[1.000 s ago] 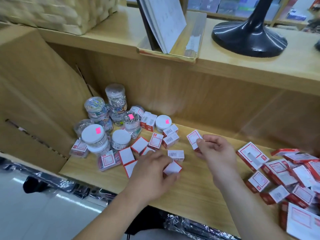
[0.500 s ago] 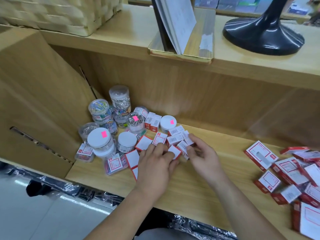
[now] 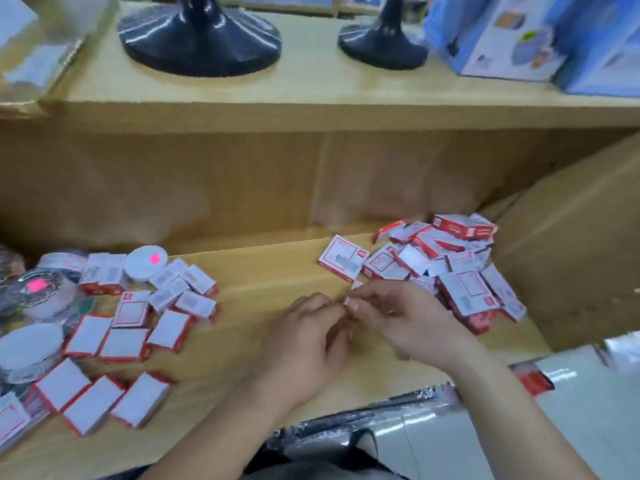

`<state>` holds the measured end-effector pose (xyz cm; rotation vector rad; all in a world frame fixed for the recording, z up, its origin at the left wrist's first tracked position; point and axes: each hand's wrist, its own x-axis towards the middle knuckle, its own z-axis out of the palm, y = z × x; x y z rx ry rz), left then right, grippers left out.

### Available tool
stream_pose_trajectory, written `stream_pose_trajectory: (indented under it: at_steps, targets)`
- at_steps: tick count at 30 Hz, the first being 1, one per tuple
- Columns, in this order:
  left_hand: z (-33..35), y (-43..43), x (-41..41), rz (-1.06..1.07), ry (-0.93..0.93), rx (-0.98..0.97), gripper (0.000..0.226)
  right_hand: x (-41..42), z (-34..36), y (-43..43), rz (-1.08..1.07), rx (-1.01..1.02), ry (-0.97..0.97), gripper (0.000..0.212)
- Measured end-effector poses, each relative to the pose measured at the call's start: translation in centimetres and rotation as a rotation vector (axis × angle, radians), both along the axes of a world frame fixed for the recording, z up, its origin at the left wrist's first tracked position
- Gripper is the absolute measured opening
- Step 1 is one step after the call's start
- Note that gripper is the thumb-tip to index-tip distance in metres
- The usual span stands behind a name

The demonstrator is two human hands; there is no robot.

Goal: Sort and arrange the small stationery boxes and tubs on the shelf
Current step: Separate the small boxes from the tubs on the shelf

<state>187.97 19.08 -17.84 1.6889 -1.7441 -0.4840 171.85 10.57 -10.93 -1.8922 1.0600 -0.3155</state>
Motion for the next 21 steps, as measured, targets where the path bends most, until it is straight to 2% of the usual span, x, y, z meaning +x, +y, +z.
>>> stream_pose_trajectory:
  at_steps: [3, 7, 9, 11, 14, 18, 21]
  targets:
    - [0.2, -3.2, -5.5, -0.066, 0.045, -0.056, 0.024, -6.1, 0.6, -1.9, -0.170, -0.091, -0.014, 0.016]
    - [1.2, -7.3, -12.1, -0.134, -0.068, -0.106, 0.042, -13.9, -0.4, -4.7, -0.370, -0.311, -0.023, 0.012]
    - [1.8, -9.5, -15.0, -0.195, -0.245, -0.031, 0.066, -18.0, -2.2, -6.9, -0.397, -0.394, 0.118, 0.033]
    - [2.3, -11.5, -17.4, -0.227, -0.426, 0.121, 0.088, -20.8, -3.5, -8.9, -0.364, -0.325, 0.234, 0.061]
    - [1.8, -13.3, -19.6, -0.181, -0.570, 0.279, 0.102, -22.1, -4.6, -10.7, -0.290, -0.165, 0.207, 0.078]
    - [-0.5, -13.0, -19.8, -0.046, -0.586, 0.225, 0.093, -21.7, -4.9, -11.9, -0.139, -0.131, 0.211, 0.072]
    - [-1.3, -12.5, -18.9, 0.018, -0.606, 0.175, 0.088, -20.4, -5.2, -12.0, -0.068, -0.159, 0.233, 0.056]
